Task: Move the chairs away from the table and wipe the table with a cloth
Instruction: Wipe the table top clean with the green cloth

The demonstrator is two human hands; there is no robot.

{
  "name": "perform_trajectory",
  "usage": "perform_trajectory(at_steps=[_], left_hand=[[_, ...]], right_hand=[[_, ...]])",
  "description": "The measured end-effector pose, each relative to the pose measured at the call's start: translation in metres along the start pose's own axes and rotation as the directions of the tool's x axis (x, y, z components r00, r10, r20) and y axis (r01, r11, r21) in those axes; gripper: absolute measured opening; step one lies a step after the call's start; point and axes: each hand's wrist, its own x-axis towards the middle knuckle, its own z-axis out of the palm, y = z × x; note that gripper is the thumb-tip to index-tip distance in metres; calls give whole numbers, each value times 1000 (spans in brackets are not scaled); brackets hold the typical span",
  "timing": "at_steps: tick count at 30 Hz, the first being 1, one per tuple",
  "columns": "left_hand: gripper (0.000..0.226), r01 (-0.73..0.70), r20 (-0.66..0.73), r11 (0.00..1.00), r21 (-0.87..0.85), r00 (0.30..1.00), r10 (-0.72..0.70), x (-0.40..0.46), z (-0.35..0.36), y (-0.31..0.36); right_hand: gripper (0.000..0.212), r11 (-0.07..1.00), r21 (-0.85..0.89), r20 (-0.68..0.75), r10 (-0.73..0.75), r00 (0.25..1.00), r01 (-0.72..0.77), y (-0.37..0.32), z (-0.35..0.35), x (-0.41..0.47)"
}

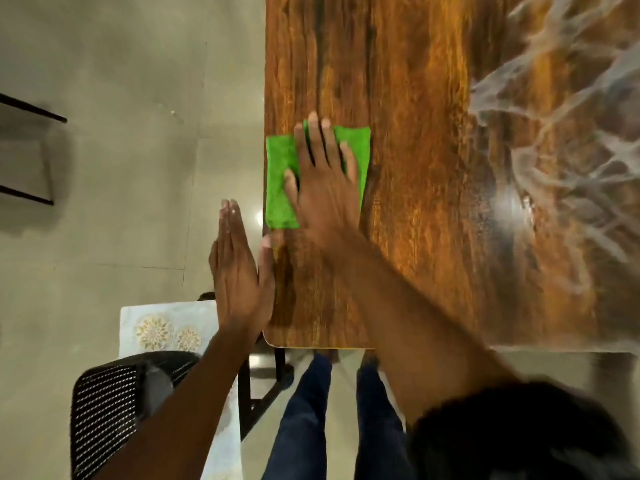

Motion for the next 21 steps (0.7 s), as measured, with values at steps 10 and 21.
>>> perform_trajectory(at_steps=[10,21], left_hand=[[60,0,-179,998,-59,984,-11,-1,22,6],[77,-494,269,845,203,858,437,-19,105,150]], right_hand=[[70,986,2,155,-163,974,164,9,-3,-114],[73,969,-121,18,218,976,-214,209,-60,-177]])
